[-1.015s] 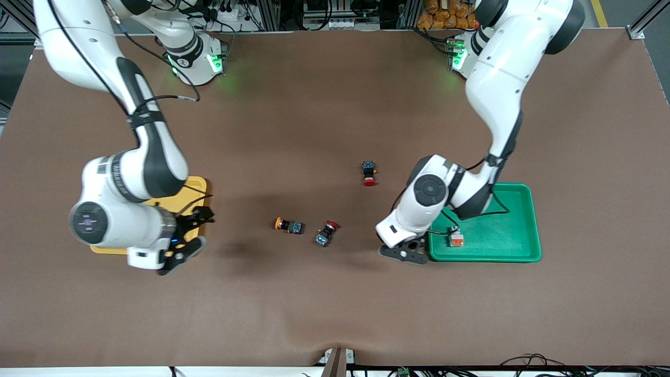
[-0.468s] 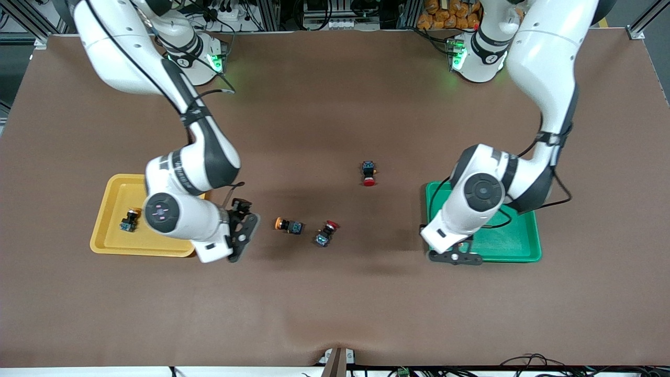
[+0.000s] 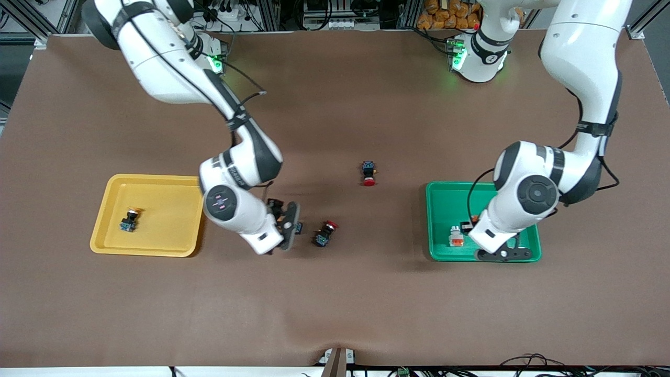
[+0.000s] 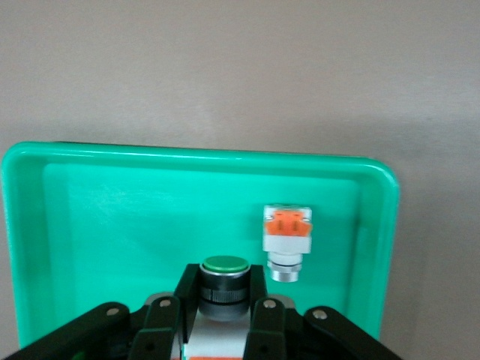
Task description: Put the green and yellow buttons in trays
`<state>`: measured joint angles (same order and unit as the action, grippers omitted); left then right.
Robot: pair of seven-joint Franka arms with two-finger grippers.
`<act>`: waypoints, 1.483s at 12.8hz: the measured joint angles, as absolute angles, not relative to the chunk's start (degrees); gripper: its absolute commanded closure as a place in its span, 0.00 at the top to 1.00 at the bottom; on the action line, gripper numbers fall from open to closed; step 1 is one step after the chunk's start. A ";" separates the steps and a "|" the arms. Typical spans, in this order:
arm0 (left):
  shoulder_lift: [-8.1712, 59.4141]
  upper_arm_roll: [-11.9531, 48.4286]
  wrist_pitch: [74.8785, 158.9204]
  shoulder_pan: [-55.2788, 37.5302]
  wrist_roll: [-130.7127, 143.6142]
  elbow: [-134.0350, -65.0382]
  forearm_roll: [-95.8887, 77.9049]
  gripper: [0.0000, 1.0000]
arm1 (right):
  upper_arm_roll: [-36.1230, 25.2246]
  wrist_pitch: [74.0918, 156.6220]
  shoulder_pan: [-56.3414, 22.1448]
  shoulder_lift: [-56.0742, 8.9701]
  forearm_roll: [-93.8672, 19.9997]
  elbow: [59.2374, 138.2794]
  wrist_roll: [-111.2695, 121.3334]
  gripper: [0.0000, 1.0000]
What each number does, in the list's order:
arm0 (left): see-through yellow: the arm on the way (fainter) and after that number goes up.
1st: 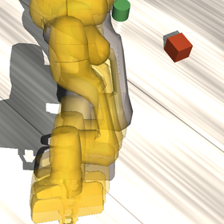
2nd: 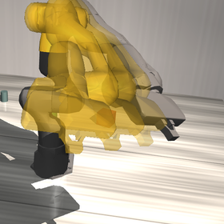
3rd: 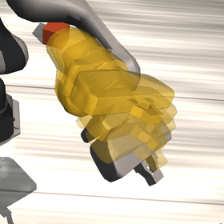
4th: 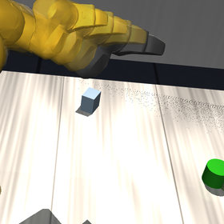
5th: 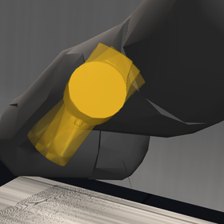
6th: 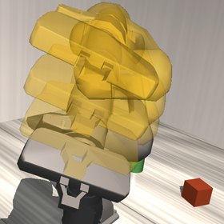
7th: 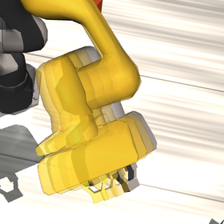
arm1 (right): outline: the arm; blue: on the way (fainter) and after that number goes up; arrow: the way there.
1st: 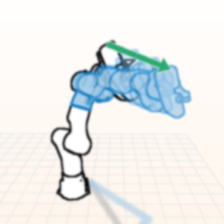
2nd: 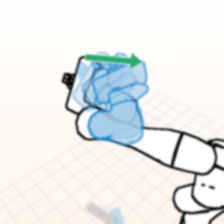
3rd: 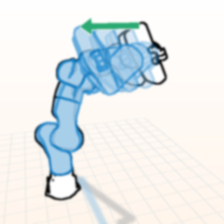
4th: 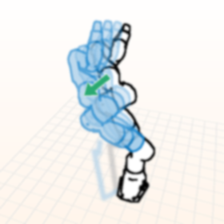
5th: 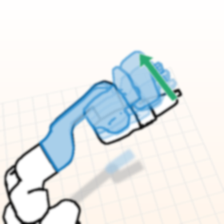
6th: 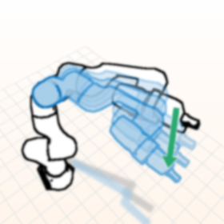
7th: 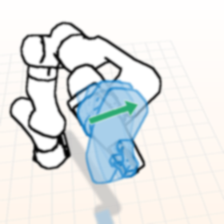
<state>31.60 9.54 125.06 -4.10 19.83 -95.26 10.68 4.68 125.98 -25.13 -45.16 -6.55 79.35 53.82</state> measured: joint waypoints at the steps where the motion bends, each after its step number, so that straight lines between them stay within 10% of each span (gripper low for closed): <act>1: 31.61 9.54 125.07 -3.19 19.78 -95.43 10.68 0.00 | 4.61 126.57 -26.00 -45.65 -6.52 79.37 52.38 1.00; 8: 33.02 9.53 126.69 1.94 15.67 -96.38 10.68 0.00 | 4.20 131.18 -26.40 -48.85 -6.53 81.16 49.14 1.00; 10: 34.08 9.58 127.89 2.05 15.67 -96.41 10.68 0.00 | 4.14 133.52 -26.40 -48.87 -6.51 82.33 49.14 0.00; 16: 37.49 9.82 129.88 2.04 15.67 -96.72 10.69 0.04 | 3.92 134.51 -26.38 -48.82 -6.52 83.00 49.14 0.00; 19: 38.67 9.85 130.30 2.07 15.83 -96.79 10.69 1.00 | 3.40 133.30 -25.37 -47.71 -6.52 82.70 48.75 0.00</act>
<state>38.67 9.85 130.30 2.07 15.83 -96.79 10.69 3.40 133.30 -25.37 -47.71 -6.52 82.70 48.75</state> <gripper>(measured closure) 0.696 0.595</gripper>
